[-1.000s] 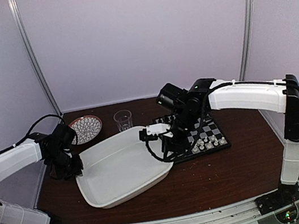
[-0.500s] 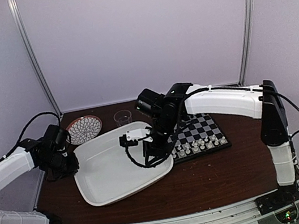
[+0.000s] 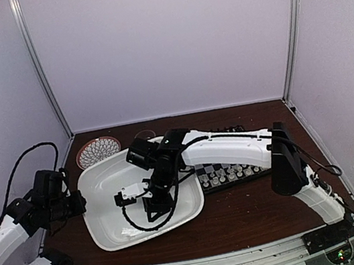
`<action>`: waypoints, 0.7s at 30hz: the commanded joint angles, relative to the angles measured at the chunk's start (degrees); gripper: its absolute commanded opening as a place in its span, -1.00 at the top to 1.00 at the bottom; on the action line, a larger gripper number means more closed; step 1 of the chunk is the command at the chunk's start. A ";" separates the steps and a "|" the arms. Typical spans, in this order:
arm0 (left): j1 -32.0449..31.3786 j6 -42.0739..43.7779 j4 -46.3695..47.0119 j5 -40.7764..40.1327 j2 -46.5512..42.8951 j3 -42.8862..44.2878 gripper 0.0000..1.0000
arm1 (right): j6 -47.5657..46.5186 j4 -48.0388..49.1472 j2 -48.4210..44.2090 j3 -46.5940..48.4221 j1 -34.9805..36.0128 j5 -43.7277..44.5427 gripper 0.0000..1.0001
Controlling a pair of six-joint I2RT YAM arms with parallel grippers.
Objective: Set up the chess pieces on the board
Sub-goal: Pick up the pawn from the storage box.
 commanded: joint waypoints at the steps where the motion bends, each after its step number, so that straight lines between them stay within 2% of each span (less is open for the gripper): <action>1: -1.86 2.96 4.66 -2.82 -3.29 -1.82 1.00 | -2.09 -0.90 3.72 2.48 2.08 1.23 0.16; 4: -3.30 3.73 4.60 -3.72 -4.71 -1.63 1.00 | -2.18 0.13 4.83 2.50 3.04 1.38 0.15; 9: -5.53 4.66 4.04 -5.17 -6.11 -0.47 1.00 | -2.43 2.74 6.23 2.63 4.18 0.24 0.02; 16: -13.51 5.70 1.96 -12.16 -3.84 2.31 1.00 | -1.92 6.73 8.18 2.74 5.34 -0.99 -0.05; 21: -14.35 4.47 0.47 -14.57 -4.04 2.49 1.00 | -1.66 9.34 10.55 3.38 6.01 -1.84 -0.07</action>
